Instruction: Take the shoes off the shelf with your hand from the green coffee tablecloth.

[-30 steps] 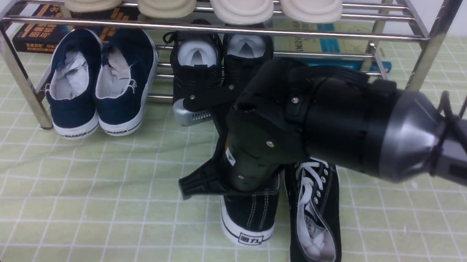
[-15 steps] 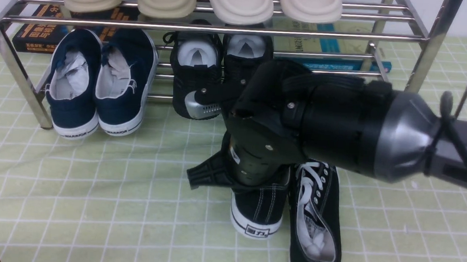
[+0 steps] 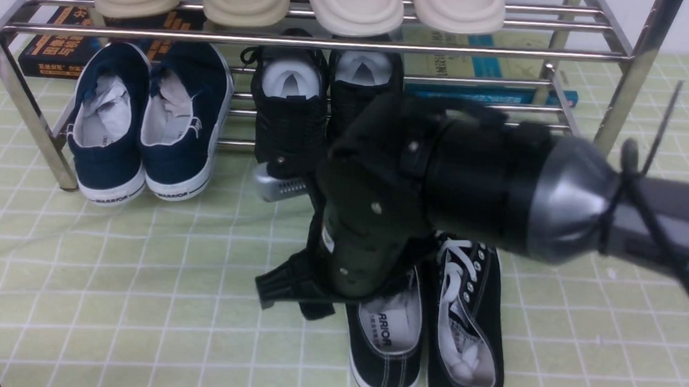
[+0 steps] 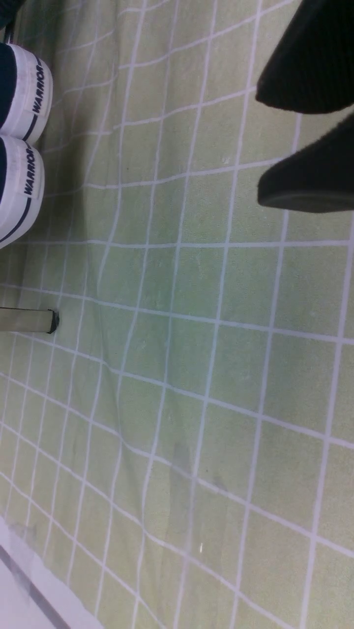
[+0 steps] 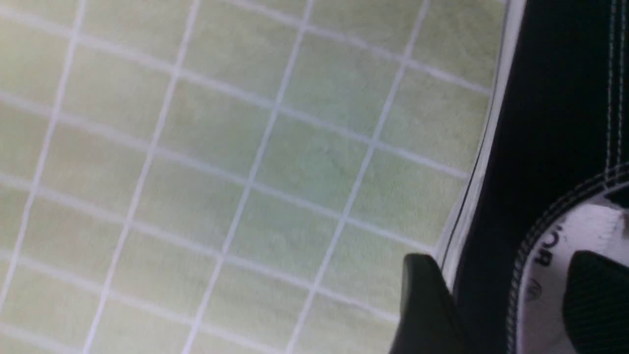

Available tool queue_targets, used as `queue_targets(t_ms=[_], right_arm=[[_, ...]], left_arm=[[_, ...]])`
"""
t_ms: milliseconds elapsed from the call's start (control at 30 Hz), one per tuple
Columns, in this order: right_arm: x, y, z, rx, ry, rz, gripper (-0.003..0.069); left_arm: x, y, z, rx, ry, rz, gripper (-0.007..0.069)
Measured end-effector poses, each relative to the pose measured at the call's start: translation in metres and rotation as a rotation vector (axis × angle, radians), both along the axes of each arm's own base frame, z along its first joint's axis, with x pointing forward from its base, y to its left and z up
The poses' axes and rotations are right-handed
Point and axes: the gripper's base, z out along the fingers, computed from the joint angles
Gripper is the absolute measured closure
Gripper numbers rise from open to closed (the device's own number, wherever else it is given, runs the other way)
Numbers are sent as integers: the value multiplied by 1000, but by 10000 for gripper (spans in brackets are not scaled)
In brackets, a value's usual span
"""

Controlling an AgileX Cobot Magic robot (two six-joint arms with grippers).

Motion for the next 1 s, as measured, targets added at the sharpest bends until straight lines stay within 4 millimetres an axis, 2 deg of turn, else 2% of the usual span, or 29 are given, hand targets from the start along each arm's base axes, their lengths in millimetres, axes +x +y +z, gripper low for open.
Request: queue_targets(t_ms=[33, 67, 100, 133, 167, 200, 300, 333, 433, 467, 500, 567, 600, 667, 700, 733, 767, 867, 900, 1000], right_arm=[[-1, -1, 8, -5, 1, 22, 269], [-5, -6, 30, -28, -15, 106, 287], [-5, -6, 33, -26, -16, 105, 287], [-8, -10, 55, -19, -63, 179, 319], [-8, -11, 58, -23, -71, 199, 328], [-11, -17, 77, -13, -128, 266, 370], [-24, -36, 115, 10, -225, 368, 482], [-25, -37, 117, 13, -231, 372, 490], [-47, -68, 160, 79, -327, 395, 638], [-48, -70, 163, 83, -332, 394, 638], [-63, -91, 182, 122, -379, 389, 669], [-79, -114, 196, 152, -411, 383, 673], [-81, -117, 197, 156, -415, 383, 673], [-106, -152, 206, 196, -442, 355, 673], [-116, -166, 206, 208, -445, 343, 673], [-118, -168, 205, 208, -445, 343, 673], [-131, -186, 200, 219, -442, 325, 673], [-155, -220, 171, 255, -439, 284, 673], [-156, -221, 169, 263, -443, 280, 672], [-168, -237, 125, 423, -573, 262, 671]], left_arm=[[0, 0, 0, 0, 0, 0, 383], [0, 0, 0, 0, 0, 0, 383], [0, 0, 0, 0, 0, 0, 383], [0, 0, 0, 0, 0, 0, 383], [0, 0, 0, 0, 0, 0, 383], [0, 0, 0, 0, 0, 0, 383], [0, 0, 0, 0, 0, 0, 383], [0, 0, 0, 0, 0, 0, 383], [0, 0, 0, 0, 0, 0, 383], [0, 0, 0, 0, 0, 0, 383], [0, 0, 0, 0, 0, 0, 383], [0, 0, 0, 0, 0, 0, 383], [0, 0, 0, 0, 0, 0, 383], [0, 0, 0, 0, 0, 0, 383], [0, 0, 0, 0, 0, 0, 383], [0, 0, 0, 0, 0, 0, 383], [0, 0, 0, 0, 0, 0, 383], [0, 0, 0, 0, 0, 0, 383], [0, 0, 0, 0, 0, 0, 383], [0, 0, 0, 0, 0, 0, 383]])
